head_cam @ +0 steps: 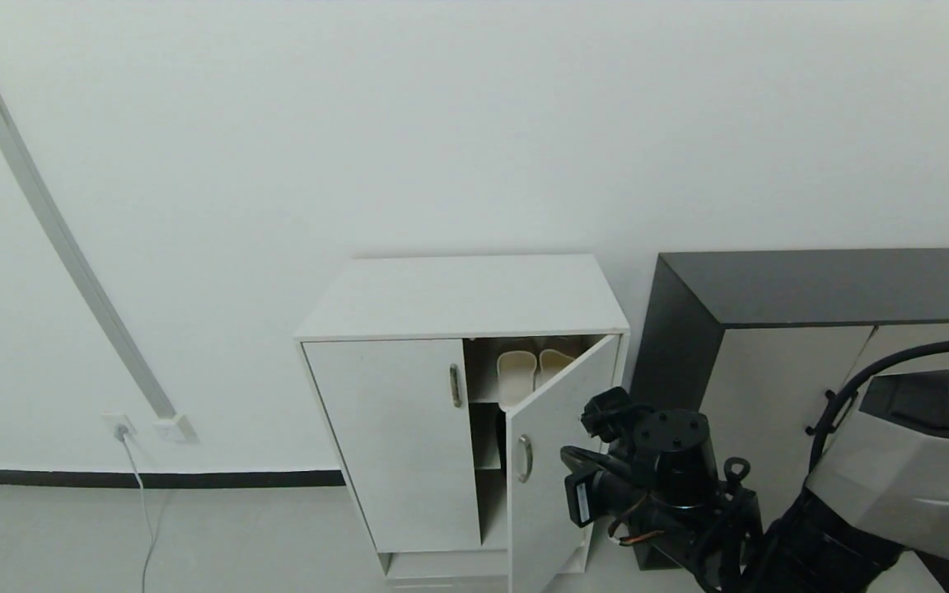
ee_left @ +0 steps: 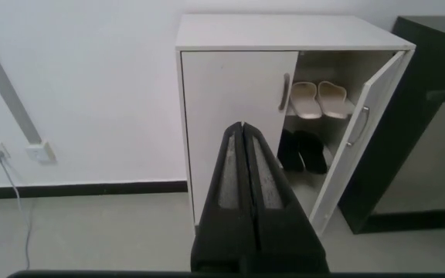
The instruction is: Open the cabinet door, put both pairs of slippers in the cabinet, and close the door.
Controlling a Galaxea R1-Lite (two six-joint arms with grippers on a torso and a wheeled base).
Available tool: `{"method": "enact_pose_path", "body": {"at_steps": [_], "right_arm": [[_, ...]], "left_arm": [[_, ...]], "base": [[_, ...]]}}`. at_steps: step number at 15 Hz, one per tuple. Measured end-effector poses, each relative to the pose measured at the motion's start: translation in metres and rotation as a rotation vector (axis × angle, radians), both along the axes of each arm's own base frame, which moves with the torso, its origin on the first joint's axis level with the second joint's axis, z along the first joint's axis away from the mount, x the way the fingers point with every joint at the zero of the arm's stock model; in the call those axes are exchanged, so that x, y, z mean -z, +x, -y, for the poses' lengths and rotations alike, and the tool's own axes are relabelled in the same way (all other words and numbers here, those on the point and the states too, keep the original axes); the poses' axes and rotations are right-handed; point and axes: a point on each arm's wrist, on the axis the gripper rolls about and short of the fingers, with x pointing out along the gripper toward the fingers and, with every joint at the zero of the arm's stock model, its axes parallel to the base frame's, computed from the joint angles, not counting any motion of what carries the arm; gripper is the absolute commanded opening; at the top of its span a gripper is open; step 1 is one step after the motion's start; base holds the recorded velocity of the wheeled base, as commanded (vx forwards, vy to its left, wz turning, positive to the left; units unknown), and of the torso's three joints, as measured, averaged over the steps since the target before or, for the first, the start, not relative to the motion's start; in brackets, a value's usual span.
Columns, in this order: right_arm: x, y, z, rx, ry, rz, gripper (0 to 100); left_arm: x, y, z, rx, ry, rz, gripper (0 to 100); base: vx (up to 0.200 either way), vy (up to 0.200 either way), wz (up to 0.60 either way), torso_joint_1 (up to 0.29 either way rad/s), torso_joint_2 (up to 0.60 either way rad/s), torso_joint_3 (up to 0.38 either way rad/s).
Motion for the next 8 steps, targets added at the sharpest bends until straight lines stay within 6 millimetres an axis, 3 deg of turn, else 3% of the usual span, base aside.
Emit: {"method": "enact_pose_path", "body": {"at_steps": [5, 8], "right_arm": [[0.0101, -0.0021, 0.0018, -0.014, -0.021, -0.03, 0], [0.0127, 0.0011, 0.0045, -0.006, -0.024, -0.036, 0]], "left_arm": [[0.0, 0.0, 0.0, 0.0, 0.0, 0.0, 0], [0.0, 0.0, 0.0, 0.0, -0.001, 0.0, 0]], "base": [[0.2, 0.0, 0.0, 0.0, 0.0, 0.007], [0.0, 0.0, 0.0, 0.0, 0.0, 0.0]]}}
